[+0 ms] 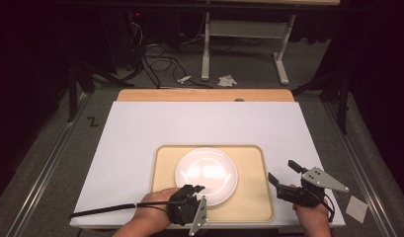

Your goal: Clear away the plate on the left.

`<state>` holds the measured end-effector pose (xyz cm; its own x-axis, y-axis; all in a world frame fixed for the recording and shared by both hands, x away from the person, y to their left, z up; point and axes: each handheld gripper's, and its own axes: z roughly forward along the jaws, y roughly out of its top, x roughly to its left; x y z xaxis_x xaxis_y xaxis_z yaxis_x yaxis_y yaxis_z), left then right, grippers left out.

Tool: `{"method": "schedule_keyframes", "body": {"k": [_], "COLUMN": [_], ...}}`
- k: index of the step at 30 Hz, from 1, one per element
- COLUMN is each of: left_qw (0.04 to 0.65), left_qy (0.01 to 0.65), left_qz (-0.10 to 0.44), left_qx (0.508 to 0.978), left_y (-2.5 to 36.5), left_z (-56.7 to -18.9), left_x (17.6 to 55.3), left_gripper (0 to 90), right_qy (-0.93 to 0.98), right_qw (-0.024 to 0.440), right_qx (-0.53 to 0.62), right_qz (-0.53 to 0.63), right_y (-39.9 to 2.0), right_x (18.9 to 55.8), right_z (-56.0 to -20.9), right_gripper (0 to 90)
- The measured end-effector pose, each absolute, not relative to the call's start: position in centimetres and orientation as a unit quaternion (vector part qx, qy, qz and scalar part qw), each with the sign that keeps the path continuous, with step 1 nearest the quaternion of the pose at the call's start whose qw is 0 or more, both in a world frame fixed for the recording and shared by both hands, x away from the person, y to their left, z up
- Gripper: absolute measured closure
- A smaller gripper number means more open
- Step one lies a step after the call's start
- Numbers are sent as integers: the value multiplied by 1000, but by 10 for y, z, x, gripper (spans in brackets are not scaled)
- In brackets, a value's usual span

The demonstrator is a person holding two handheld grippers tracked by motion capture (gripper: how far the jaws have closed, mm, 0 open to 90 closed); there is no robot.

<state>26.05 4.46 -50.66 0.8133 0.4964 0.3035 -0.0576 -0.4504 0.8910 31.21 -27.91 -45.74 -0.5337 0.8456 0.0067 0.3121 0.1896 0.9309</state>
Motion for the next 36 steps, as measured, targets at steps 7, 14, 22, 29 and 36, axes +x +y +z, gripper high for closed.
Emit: {"method": "schedule_keyframes", "body": {"k": [7, 14, 22, 29, 36], "left_qw": [530, 579, 616, 646, 682], "left_qy": [171, 261, 352, 418, 482], "left_qz": [286, 270, 254, 256, 231], "left_qx": [780, 723, 657, 585, 500], "left_y": [55, 85, 139, 188, 229], "left_z": [-498, -479, -465, -464, -462], "left_x": [270, 293, 311, 315, 304], "left_gripper": [499, 428, 392, 226, 0], "right_qy": [723, 724, 725, 724, 716], "right_qw": [271, 271, 270, 271, 271], "right_qx": [397, 397, 399, 400, 405], "right_qz": [496, 495, 492, 492, 500], "right_y": [-279, -279, -279, -279, -283], "right_x": [312, 313, 313, 312, 311], "right_z": [-457, -457, -458, -458, -457], "right_gripper": [162, 162, 162, 162, 162]}}
